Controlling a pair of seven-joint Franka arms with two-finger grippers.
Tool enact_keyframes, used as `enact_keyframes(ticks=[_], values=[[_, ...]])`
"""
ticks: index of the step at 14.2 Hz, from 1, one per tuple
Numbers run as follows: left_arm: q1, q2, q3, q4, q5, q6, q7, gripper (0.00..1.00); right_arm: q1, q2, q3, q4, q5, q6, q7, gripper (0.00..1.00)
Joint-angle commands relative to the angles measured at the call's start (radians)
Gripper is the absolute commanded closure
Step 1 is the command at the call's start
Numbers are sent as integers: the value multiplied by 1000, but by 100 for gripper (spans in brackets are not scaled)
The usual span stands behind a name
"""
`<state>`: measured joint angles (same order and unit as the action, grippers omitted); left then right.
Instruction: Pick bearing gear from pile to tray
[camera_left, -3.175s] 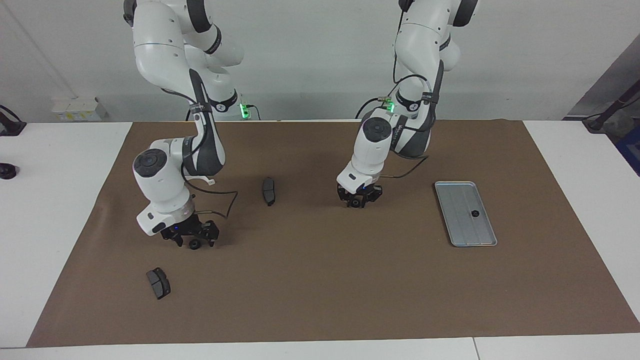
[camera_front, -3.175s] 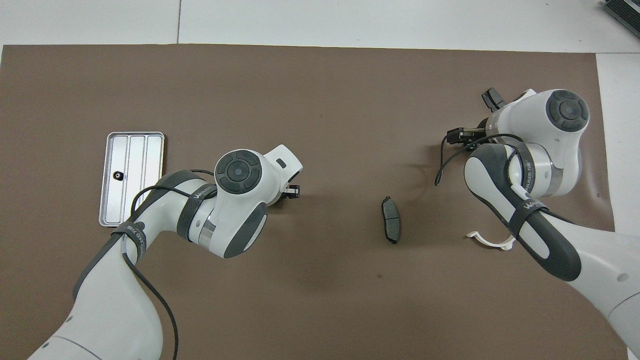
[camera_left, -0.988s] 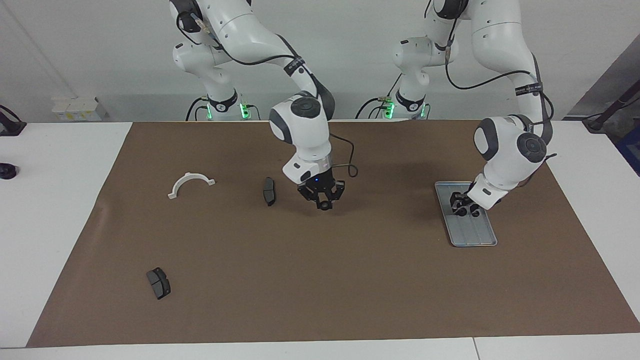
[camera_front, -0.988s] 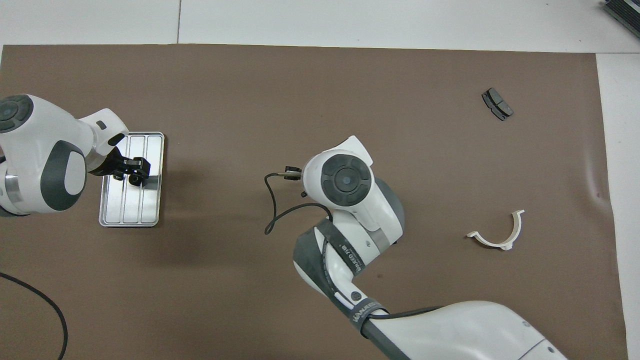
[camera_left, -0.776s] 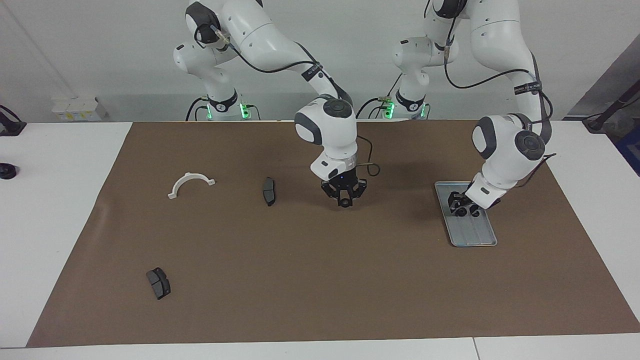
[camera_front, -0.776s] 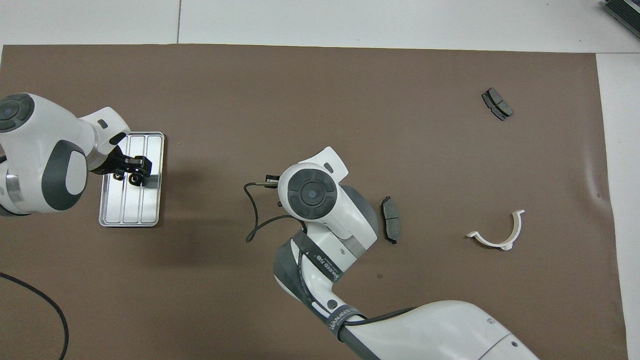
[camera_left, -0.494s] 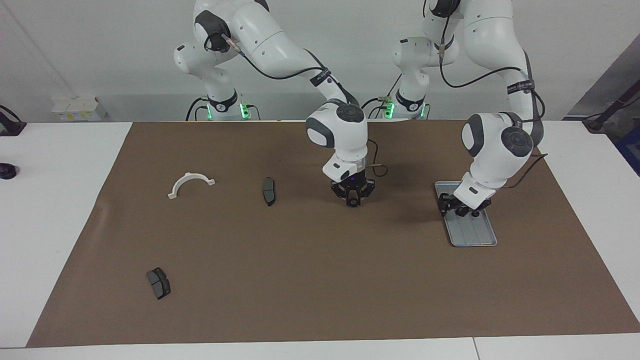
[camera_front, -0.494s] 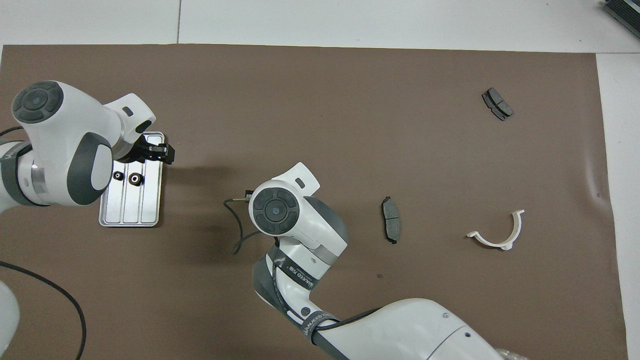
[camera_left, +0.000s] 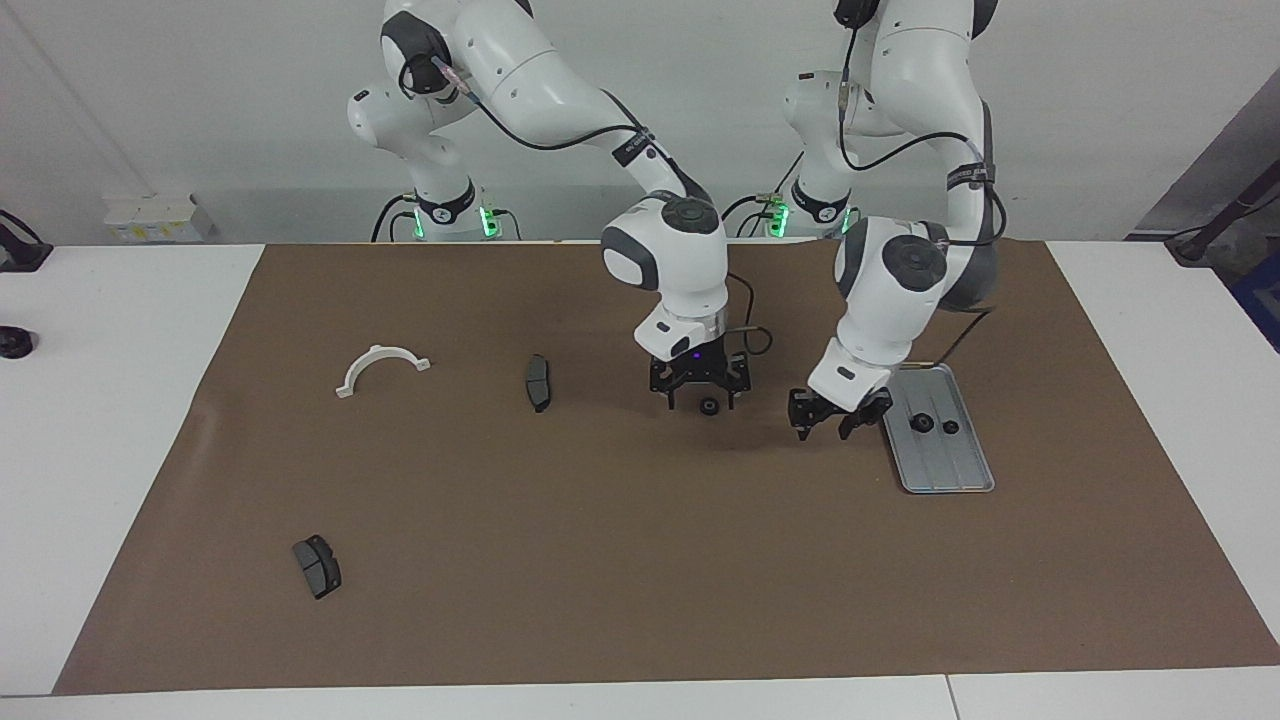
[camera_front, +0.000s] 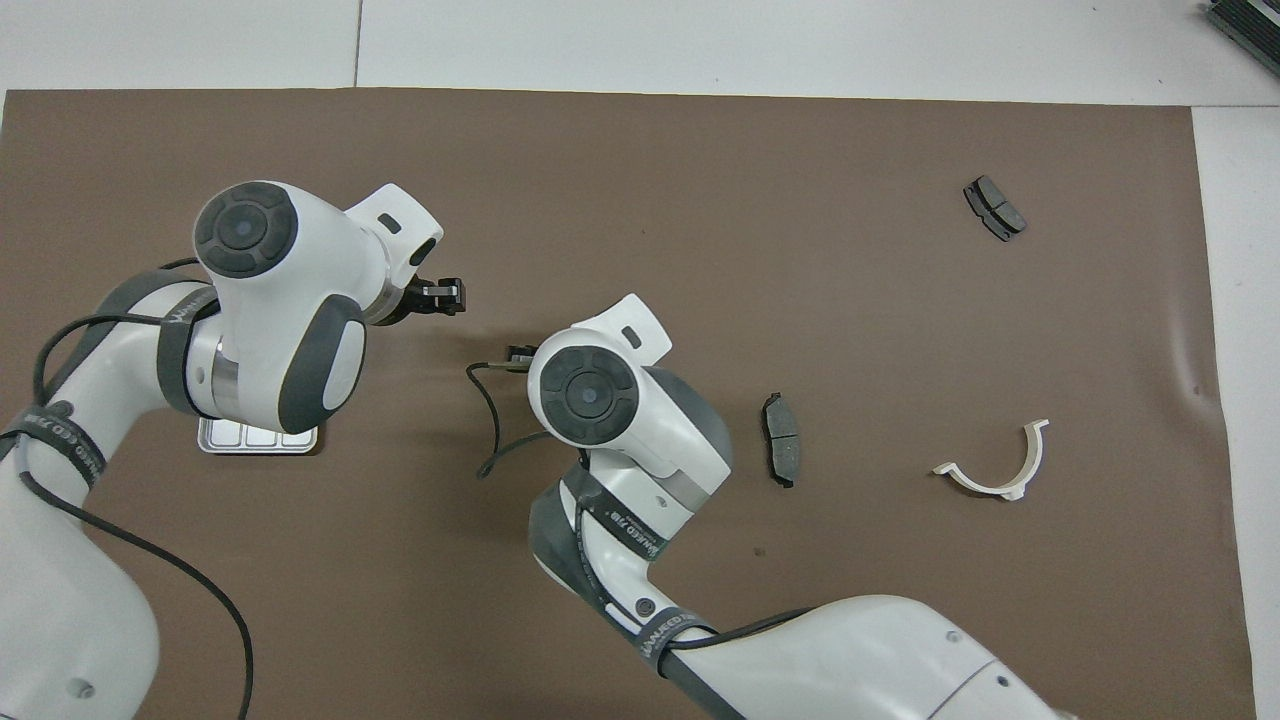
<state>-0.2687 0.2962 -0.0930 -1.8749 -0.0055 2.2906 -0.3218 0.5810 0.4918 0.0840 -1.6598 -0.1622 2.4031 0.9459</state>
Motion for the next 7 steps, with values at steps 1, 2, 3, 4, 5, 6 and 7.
enact_keyframes(ticks=[1, 2, 3, 4, 5, 6, 7], values=[[-102, 29, 18, 8, 4, 52, -98, 37, -122, -195, 14, -182, -28, -13, -45, 0], [-131, 43, 18, 8, 4, 76, -124, 39, -165, -246, 14, -214, -26, -18, -86, 0], [-156, 49, 18, 8, 5, 85, -141, 39, -212, -287, 16, -241, -26, -27, -129, 0], [-177, 52, 19, 2, 5, 86, -148, 39, -245, -326, 16, -258, -25, -60, -165, 0], [-193, 58, 19, -7, 7, 86, -148, 39, -283, -358, 16, -262, -25, -112, -203, 0], [-207, 63, 19, -23, 7, 86, -148, 40, -329, -390, 17, -262, -13, -158, -258, 0], [-210, 63, 19, -38, 10, 87, -148, 41, -360, -422, 17, -261, -10, -192, -329, 0]])
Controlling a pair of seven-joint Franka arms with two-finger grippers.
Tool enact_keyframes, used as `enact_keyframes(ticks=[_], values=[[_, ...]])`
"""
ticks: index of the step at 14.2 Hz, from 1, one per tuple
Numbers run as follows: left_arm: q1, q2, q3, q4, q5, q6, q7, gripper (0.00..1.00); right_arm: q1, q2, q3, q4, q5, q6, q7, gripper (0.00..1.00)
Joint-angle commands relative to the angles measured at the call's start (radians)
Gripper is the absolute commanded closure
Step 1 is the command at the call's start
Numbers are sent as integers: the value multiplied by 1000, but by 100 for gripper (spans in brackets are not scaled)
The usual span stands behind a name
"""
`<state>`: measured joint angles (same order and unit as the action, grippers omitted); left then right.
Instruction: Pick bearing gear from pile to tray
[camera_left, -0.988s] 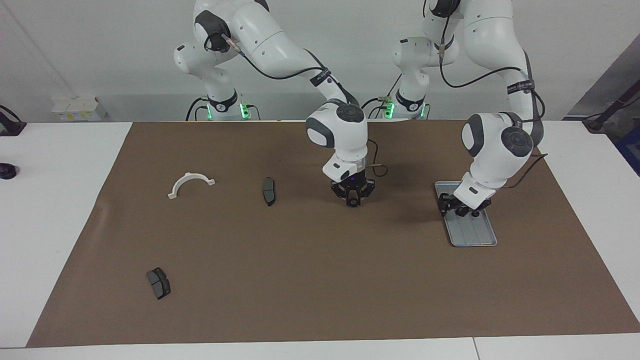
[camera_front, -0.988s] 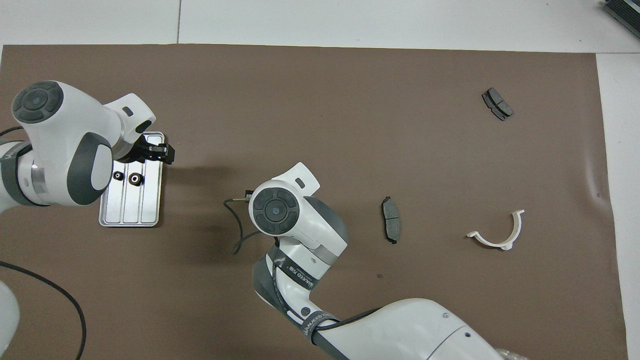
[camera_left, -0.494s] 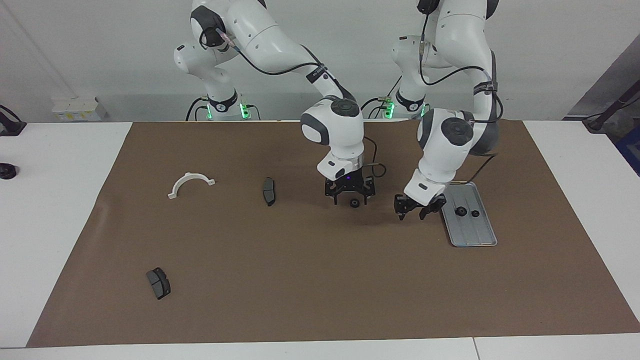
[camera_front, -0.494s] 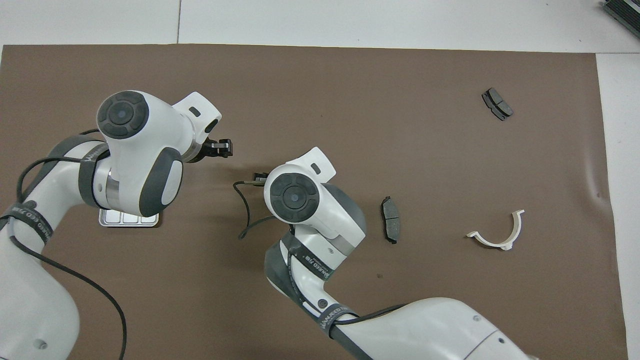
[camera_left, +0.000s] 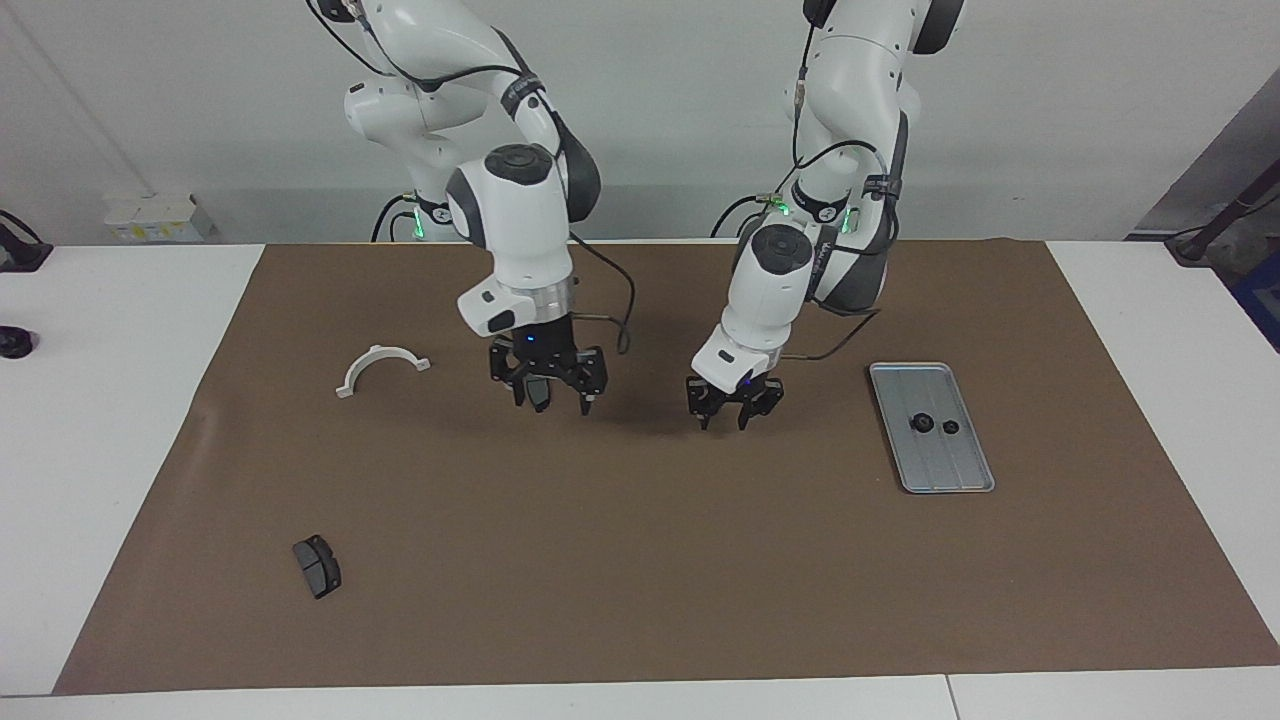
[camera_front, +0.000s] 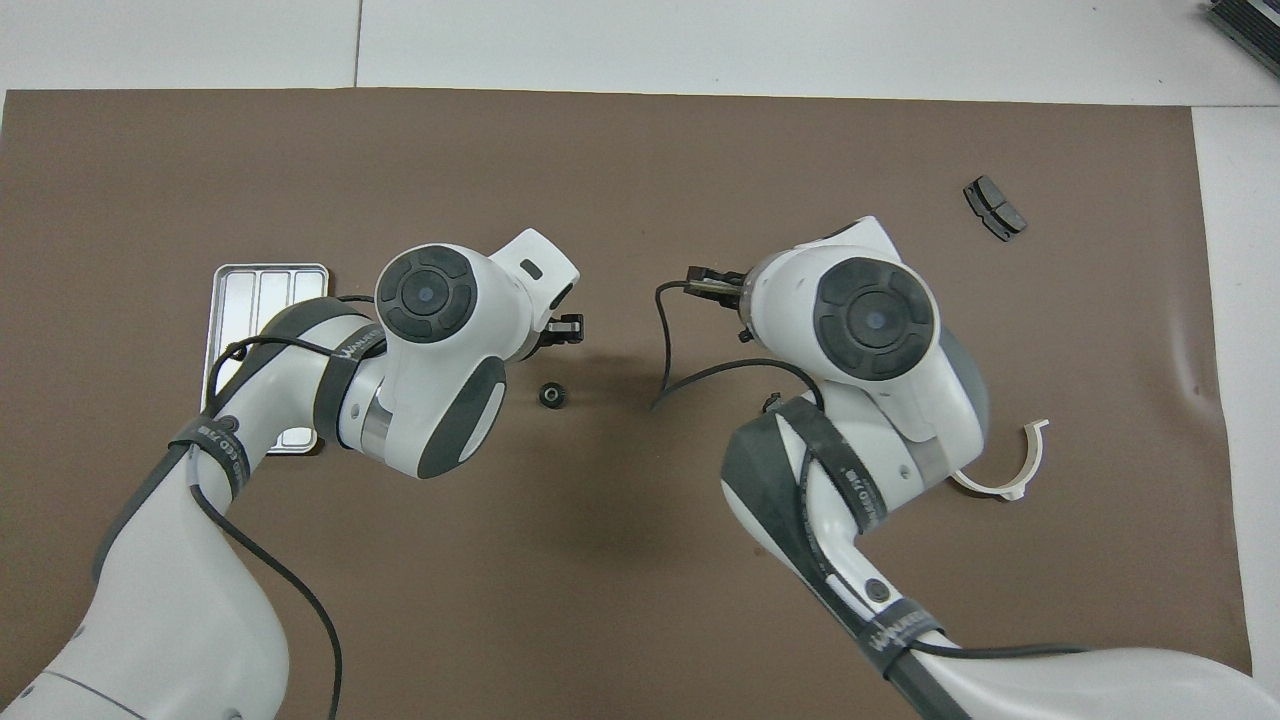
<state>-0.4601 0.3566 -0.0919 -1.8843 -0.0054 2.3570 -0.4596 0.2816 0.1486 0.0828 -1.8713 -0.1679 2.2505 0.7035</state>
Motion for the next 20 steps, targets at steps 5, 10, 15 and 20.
enact_keyframes(ticks=[5, 10, 15, 20], values=[[-45, -13, 18, -76, 10, 2, -10, 43, -183, -150, 14, 73, 112, -303, -355, 0], [-54, -25, 18, -84, 10, -70, -8, 57, -262, -141, 14, 219, 117, -472, -498, 0], [-49, -27, 18, -82, 10, -88, -7, 90, -305, -121, 14, 314, 122, -609, -544, 0], [53, -5, 20, 36, 9, -143, 6, 100, -303, -136, 14, 285, 126, -615, -544, 0]])
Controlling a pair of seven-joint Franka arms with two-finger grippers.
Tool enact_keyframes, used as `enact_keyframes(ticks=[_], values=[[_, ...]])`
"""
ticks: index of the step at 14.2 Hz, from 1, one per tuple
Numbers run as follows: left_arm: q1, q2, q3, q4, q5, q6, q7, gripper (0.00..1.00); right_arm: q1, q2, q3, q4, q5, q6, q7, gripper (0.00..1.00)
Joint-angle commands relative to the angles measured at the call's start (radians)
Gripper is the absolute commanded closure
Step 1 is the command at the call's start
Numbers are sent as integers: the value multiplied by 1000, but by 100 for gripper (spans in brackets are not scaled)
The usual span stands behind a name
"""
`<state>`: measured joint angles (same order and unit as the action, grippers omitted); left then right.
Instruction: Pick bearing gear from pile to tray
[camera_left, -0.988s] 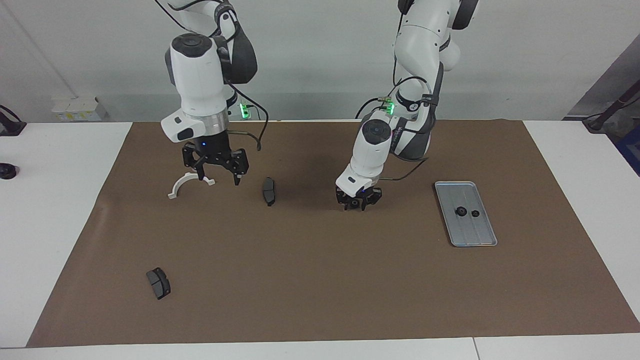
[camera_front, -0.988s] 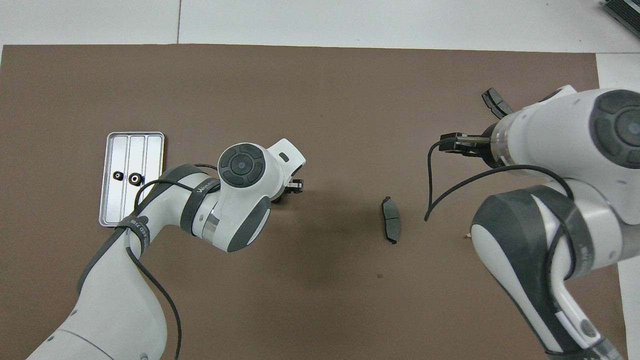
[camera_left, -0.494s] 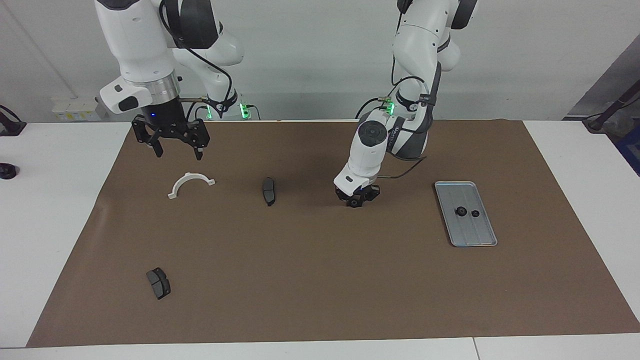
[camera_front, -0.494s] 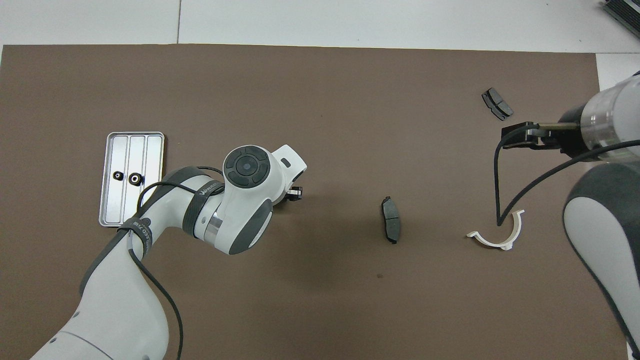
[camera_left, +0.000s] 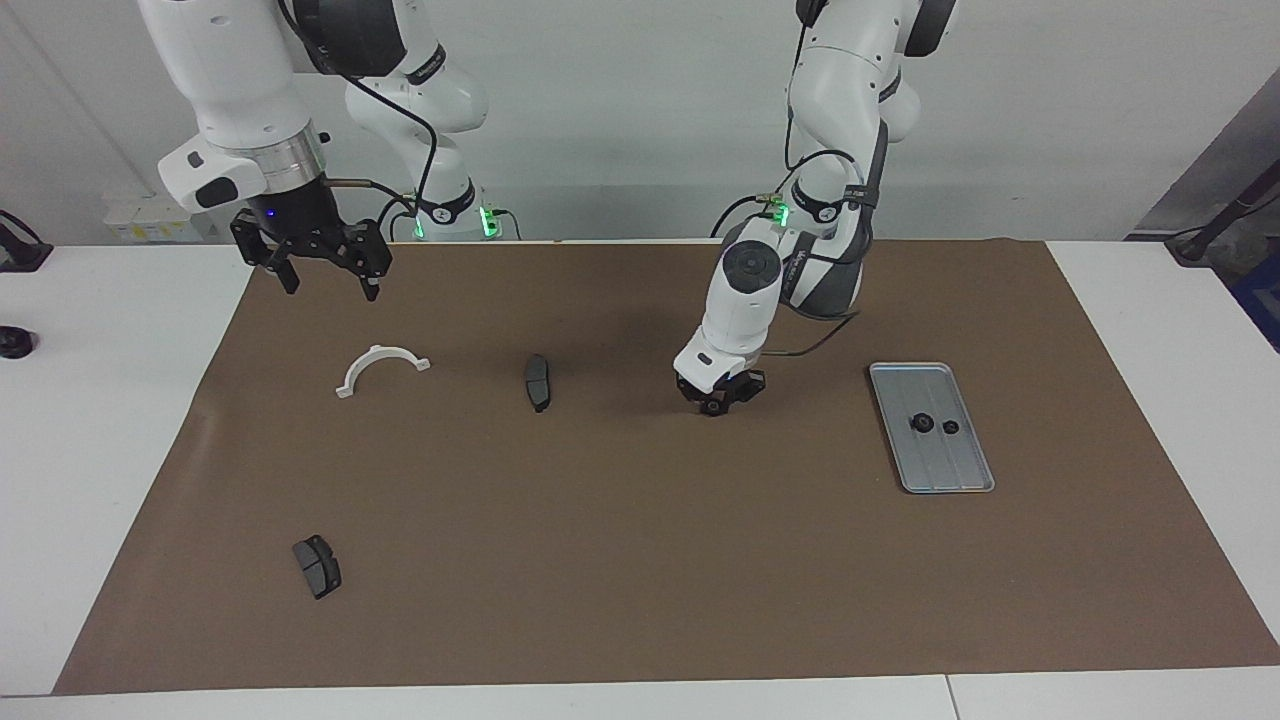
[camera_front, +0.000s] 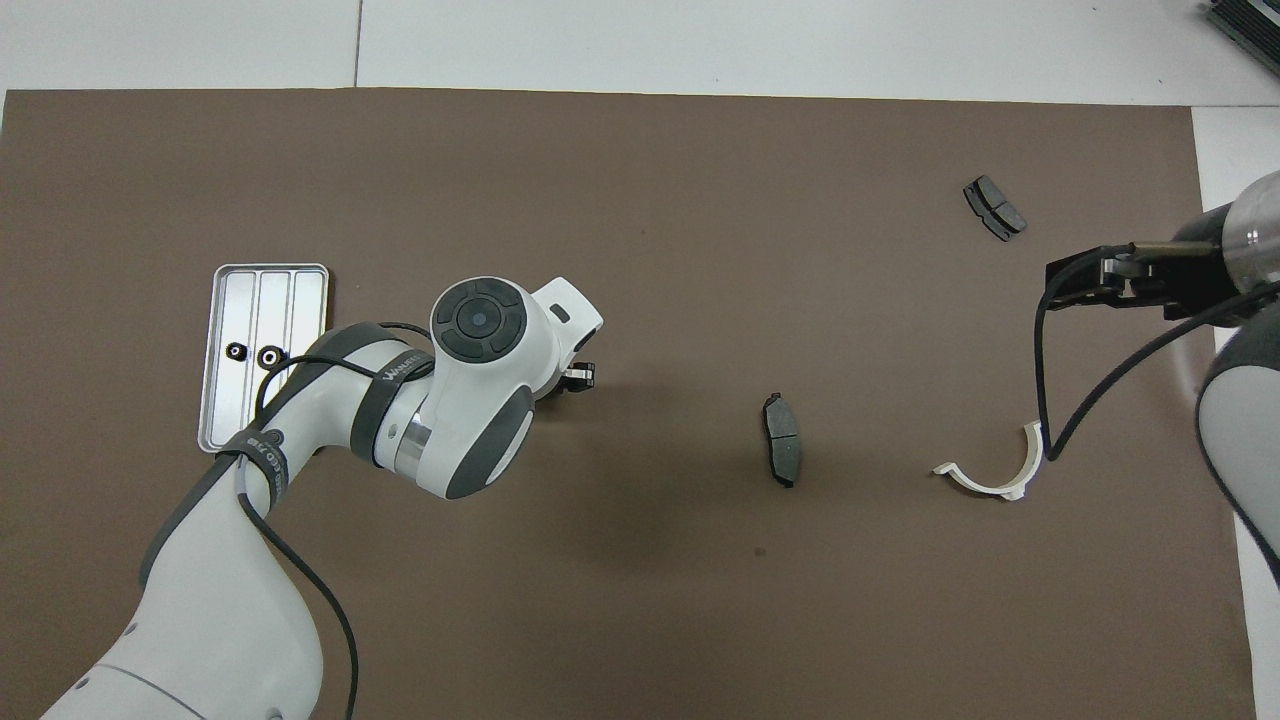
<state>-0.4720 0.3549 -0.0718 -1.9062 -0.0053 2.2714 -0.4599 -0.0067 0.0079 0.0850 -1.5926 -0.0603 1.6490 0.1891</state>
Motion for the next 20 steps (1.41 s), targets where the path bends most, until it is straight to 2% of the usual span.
enact_keyframes(ticks=[1, 4, 10, 18, 20], values=[[94, -2, 0, 82, 8, -65, 9, 100, -15, 4, 12, 6, 19, -11, -30, 0], [202, -5, -2, 102, 7, -69, 59, 100, -9, 1, 19, 0, 19, -8, -22, 0], [423, -30, -2, 69, 4, -124, 395, 100, -9, -9, 21, -23, 20, -11, -19, 0], [529, -105, 0, -86, 4, -148, 635, 100, -19, -22, 19, -43, 28, -8, -14, 0], [533, -128, 0, -94, 4, -219, 667, 100, -15, -20, 19, -43, 31, 3, -16, 0]])
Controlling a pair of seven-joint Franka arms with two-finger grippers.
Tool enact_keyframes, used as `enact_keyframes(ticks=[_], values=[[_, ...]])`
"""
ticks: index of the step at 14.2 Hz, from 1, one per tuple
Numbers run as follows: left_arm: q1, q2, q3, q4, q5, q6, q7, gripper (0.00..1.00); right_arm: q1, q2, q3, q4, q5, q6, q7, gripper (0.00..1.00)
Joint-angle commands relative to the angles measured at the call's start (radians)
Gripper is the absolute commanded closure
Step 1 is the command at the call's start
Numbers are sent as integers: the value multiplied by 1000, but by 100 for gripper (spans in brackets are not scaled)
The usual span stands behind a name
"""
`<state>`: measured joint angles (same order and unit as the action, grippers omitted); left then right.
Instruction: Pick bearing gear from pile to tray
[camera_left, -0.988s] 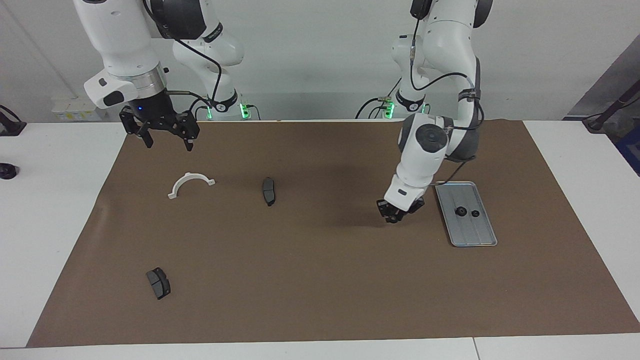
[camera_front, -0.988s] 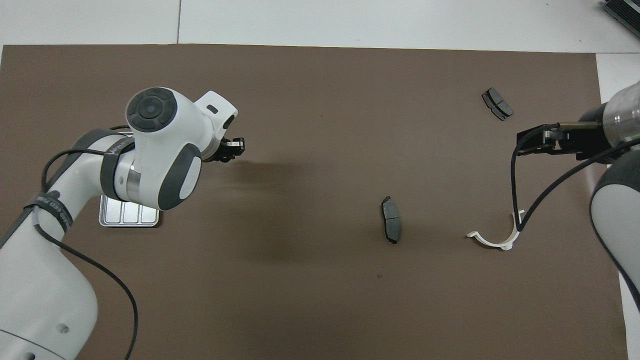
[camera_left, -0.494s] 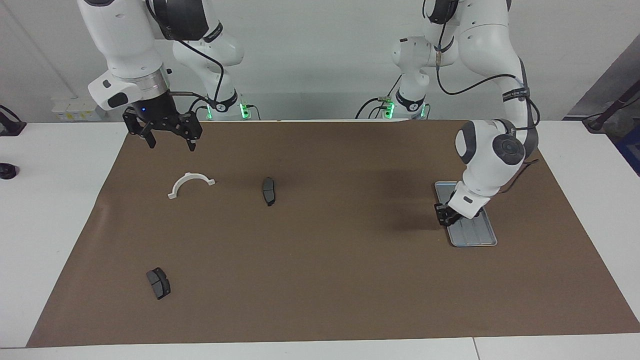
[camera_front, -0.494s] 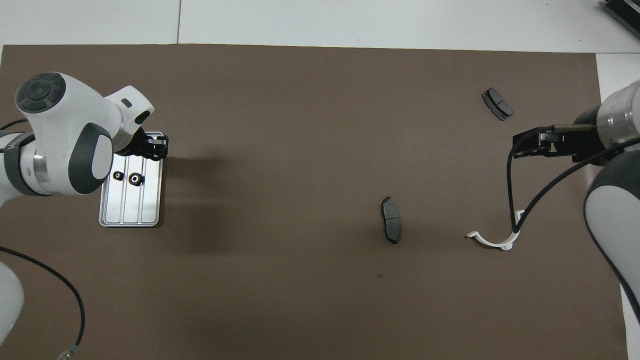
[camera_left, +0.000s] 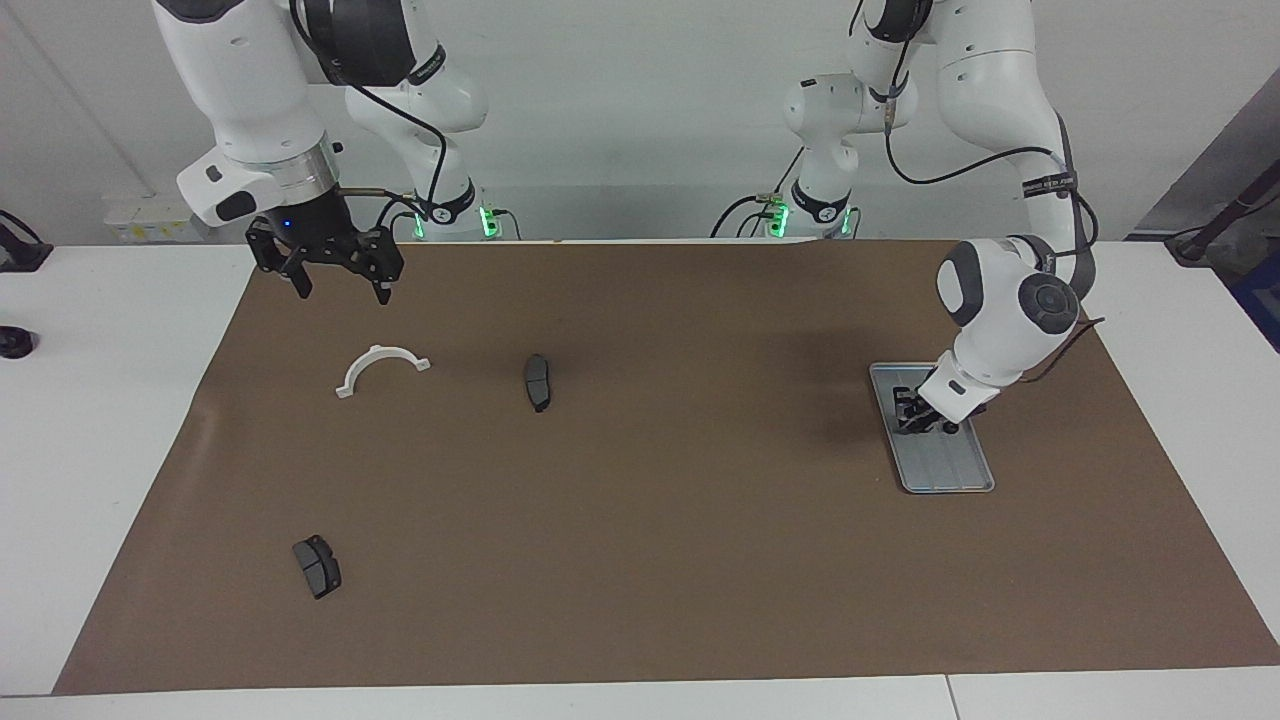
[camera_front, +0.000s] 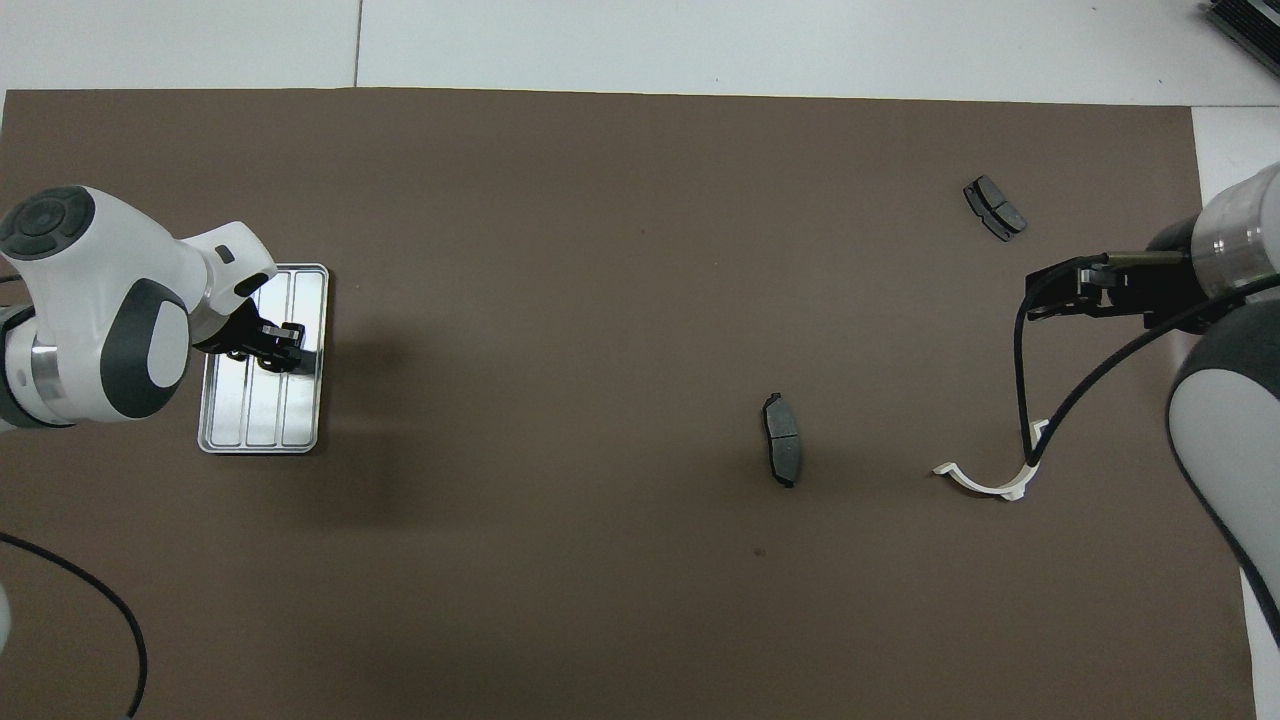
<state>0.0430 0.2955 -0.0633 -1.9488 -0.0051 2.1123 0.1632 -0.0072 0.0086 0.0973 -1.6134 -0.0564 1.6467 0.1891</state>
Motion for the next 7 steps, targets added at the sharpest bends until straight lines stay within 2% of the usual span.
enact_keyframes(ticks=[1, 4, 7], values=[[18, -79, -9, -51, 4, -92, 55, 100, -11, -21, 8, -22, 29, 7, -14, 0], [17, -99, -9, -64, 4, -127, 62, 100, -11, -21, 7, -22, 29, 7, -16, 0], [18, -110, -7, -107, 4, -77, 76, 100, -16, -21, 7, -20, 29, 5, -17, 0]])
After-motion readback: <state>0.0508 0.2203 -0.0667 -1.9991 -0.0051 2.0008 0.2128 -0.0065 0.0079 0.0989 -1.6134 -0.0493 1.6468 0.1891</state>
